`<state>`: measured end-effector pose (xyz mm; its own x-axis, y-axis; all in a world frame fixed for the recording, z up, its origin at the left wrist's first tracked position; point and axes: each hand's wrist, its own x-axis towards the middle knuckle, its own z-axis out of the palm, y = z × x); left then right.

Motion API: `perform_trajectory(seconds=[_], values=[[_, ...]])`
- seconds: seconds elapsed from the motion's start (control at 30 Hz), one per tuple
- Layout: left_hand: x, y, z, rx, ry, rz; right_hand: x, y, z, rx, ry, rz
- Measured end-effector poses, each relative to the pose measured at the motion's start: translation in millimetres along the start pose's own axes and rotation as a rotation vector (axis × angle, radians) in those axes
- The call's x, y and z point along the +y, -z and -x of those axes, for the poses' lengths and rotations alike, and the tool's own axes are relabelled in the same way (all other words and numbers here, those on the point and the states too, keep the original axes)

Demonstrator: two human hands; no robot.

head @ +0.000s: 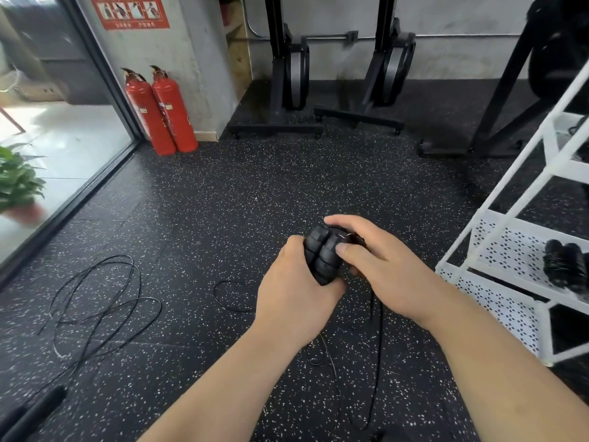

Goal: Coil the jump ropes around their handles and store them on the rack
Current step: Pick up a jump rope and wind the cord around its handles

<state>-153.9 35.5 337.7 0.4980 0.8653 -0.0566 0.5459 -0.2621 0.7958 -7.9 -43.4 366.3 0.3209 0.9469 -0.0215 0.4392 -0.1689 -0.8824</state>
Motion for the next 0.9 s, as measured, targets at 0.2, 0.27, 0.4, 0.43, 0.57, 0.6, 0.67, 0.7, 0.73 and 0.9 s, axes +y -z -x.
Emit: perform_trajectory(seconds=[0.2,0.27,0.4,0.43,0.57,0.6,0.67,0.7,0.73,0.9], values=[[-0.3,-1.9,1.3,0.029,0.001,0.030,-0.9,-3.2,-2.0,0.008,-0.010,-0.062],[-1.2,-1.9,1.3,0.036,0.004,0.038,-1.3,-4.1,-2.6,0.010,-0.011,-0.069],[-4.4,-2.8,0.8,0.054,0.001,0.068,-1.4,-6.3,-3.4,0.010,-0.013,-0.087],[-5.4,-3.4,0.4,0.058,0.000,0.072,-1.3,-6.4,-3.5,0.009,-0.010,-0.096],[-10.8,-2.1,-2.9,0.076,-0.075,-0.093,2.8,-10.3,-4.7,0.002,-0.009,-0.074],[-12.5,-0.2,-4.9,0.091,-0.115,-0.200,4.4,-12.0,-5.3,0.000,-0.015,-0.037],[-13.0,6.6,-8.4,0.107,-0.162,-0.345,7.3,-13.9,-5.7,-0.002,-0.022,0.081],[-12.4,10.3,-9.8,0.105,-0.168,-0.381,7.3,-13.5,-5.1,-0.006,-0.018,0.158],[-12.7,13.7,-11.2,0.093,-0.172,-0.411,6.7,-12.3,-4.5,-0.011,-0.007,0.239],[-15.0,26.0,-18.9,-0.159,-0.071,-0.114,14.2,4.1,-2.7,-0.030,0.018,0.549]])
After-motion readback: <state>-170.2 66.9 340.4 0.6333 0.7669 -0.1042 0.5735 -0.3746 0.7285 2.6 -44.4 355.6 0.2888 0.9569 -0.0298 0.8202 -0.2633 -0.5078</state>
